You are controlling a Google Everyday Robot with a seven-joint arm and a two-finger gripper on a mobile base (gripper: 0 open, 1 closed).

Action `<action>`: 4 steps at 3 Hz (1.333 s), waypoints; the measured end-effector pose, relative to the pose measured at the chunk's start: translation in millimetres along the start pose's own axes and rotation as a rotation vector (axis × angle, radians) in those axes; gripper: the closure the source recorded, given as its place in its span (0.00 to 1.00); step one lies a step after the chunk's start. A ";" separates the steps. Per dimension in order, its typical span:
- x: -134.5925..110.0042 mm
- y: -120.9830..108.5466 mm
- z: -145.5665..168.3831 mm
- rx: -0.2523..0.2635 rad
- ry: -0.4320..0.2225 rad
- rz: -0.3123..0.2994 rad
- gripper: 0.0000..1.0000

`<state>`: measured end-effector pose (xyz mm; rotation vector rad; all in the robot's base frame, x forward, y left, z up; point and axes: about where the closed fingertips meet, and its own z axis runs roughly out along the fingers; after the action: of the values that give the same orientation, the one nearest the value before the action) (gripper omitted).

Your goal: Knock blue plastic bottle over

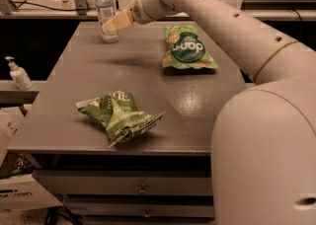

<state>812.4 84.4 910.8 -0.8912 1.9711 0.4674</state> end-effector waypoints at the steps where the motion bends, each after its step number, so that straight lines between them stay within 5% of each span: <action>1: -15.8 4.7 25.0 -0.019 -0.026 0.047 0.00; 4: -68.8 26.9 63.3 -0.089 -0.111 0.093 0.00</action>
Offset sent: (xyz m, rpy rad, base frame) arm 0.0453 0.0715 0.0249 0.1717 0.0199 0.0133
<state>852.3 169.7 935.2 -0.8134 1.9076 0.6493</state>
